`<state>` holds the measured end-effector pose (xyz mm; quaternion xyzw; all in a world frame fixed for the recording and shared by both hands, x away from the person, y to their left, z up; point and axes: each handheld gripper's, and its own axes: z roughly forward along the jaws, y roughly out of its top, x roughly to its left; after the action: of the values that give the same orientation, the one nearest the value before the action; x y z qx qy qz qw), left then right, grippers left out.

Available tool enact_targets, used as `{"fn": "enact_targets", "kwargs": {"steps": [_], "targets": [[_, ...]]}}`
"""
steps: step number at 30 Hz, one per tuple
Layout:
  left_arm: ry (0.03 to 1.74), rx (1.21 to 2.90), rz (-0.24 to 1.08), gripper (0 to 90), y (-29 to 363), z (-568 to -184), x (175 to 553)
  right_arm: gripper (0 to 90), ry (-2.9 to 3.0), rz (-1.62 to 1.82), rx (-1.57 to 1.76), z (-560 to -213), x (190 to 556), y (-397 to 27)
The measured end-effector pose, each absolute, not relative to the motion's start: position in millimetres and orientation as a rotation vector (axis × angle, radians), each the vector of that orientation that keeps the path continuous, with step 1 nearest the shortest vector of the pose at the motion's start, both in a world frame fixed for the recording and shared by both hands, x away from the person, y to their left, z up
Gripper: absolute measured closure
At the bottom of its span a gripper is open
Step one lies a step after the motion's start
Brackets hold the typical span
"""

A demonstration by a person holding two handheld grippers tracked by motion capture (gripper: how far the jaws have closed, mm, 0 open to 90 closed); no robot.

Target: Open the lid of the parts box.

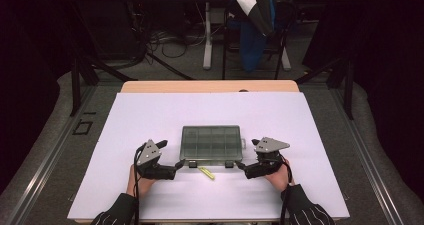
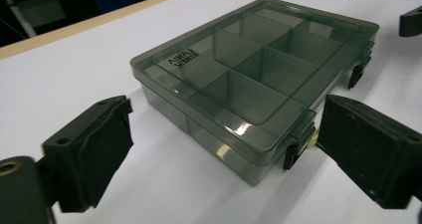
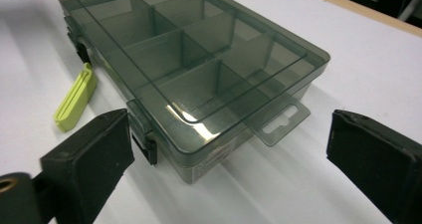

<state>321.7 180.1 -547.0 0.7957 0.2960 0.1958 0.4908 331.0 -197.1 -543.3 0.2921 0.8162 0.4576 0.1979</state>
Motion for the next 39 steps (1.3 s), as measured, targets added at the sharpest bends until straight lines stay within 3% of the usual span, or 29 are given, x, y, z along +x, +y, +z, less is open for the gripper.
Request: {"fn": "enact_targets", "kwargs": {"steps": [22, 31, 39], "targets": [[0.660, 2.053, 0.361, 22.4, 170.6, -561.7, 330.1, 37.5, 2.410, 1.255, 0.788, -549.6, 331.9, -192.4], [0.645, 2.066, 0.342, 33.2, 171.2, -563.3, 330.9, 43.2, 2.411, 1.246, 0.790, -551.5, 331.7, -192.4], [0.638, 2.074, 0.330, 35.8, 172.2, -563.6, 331.3, 42.1, 2.420, 1.221, 0.795, -553.4, 332.2, -191.1]]}}
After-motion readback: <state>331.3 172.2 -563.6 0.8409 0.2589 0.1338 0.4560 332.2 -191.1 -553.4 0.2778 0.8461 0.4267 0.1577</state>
